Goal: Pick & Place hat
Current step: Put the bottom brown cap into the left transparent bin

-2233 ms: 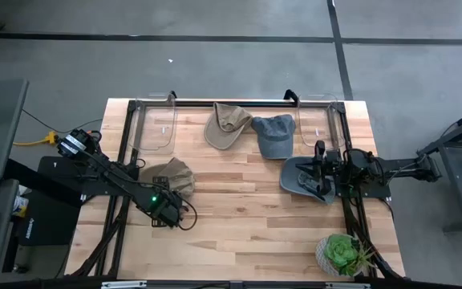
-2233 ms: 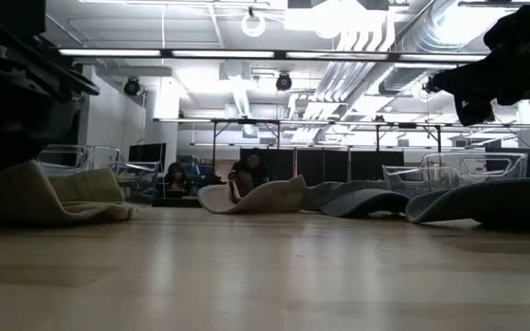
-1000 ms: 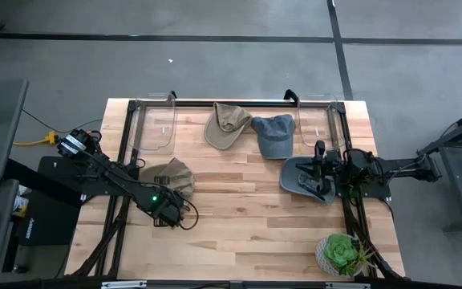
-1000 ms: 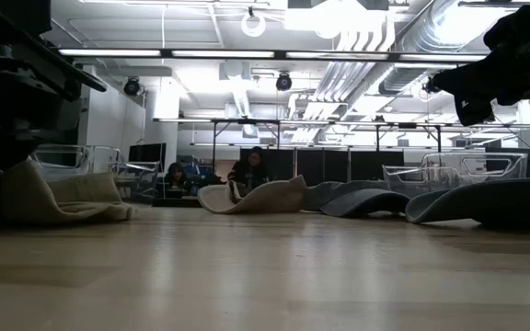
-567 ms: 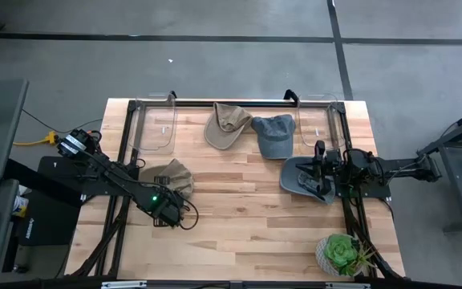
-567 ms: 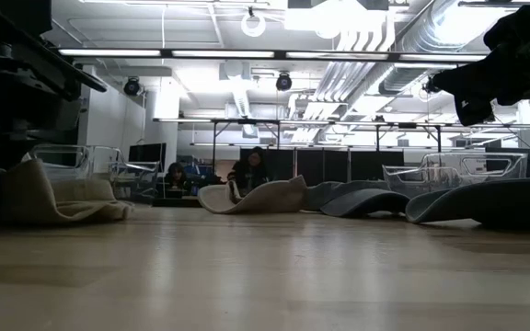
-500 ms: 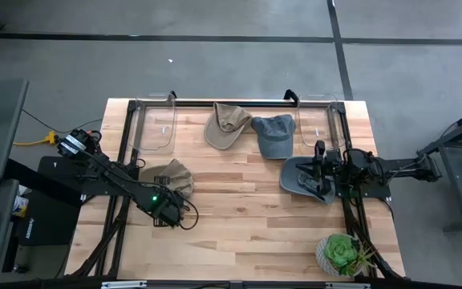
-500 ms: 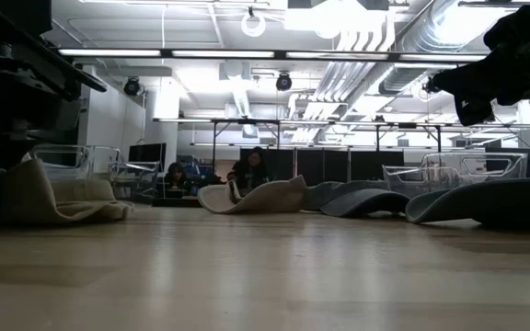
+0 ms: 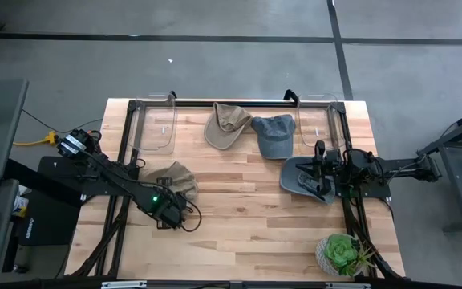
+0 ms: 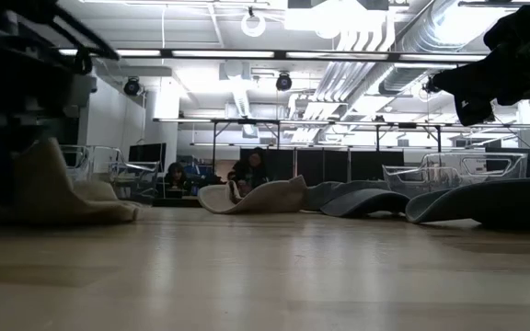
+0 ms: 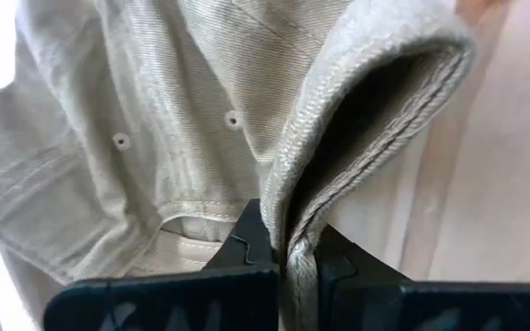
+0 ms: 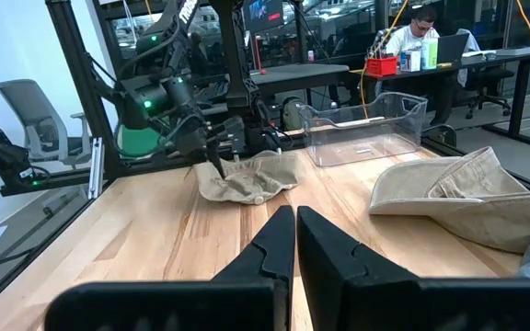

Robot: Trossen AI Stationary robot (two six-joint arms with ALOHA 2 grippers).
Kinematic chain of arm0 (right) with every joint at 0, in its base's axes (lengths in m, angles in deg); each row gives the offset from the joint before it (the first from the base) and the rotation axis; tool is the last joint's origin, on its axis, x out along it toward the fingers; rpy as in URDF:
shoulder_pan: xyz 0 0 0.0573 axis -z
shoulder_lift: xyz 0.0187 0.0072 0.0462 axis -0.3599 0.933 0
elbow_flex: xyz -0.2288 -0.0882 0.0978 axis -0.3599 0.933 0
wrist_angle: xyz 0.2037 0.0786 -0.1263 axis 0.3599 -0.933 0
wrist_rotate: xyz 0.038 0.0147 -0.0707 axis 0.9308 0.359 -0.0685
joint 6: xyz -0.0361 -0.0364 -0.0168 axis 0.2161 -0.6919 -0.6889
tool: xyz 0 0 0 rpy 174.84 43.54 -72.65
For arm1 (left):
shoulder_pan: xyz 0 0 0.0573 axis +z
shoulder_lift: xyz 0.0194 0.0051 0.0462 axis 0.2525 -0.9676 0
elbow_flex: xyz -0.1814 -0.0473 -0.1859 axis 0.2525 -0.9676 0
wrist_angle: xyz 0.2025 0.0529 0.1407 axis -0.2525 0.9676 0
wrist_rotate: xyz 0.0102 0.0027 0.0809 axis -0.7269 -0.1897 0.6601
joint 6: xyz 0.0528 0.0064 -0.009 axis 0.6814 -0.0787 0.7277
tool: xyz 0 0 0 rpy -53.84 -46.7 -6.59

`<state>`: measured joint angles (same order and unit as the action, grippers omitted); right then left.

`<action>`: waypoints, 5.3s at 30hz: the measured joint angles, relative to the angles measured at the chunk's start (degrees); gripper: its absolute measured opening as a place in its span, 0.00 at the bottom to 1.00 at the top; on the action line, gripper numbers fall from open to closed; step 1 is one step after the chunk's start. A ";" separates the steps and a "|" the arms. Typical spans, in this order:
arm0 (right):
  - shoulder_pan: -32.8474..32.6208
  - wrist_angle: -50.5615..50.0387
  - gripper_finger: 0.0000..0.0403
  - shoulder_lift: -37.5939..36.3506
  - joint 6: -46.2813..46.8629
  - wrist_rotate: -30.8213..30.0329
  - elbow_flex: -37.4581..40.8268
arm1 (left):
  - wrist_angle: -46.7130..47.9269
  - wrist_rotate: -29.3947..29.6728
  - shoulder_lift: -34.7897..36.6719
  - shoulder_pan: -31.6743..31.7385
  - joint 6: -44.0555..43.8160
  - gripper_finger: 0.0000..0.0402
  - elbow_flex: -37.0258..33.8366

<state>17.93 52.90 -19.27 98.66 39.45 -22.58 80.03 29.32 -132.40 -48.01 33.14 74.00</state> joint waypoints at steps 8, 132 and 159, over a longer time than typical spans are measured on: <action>0.00 0.00 0.03 0.02 -0.01 0.00 -0.02 | 2.22 2.33 0.00 0.00 -1.30 0.00 4.45; 0.00 0.02 0.03 0.06 0.00 -0.02 -0.02 | 38.74 46.96 46.10 7.19 -59.28 0.00 26.03; 0.00 0.02 0.03 0.07 0.00 0.00 -0.02 | 38.52 48.36 50.47 17.00 -45.98 0.00 26.03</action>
<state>17.93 52.92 -19.20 98.66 39.45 -22.60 118.55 77.68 -81.93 -31.01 -12.85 100.03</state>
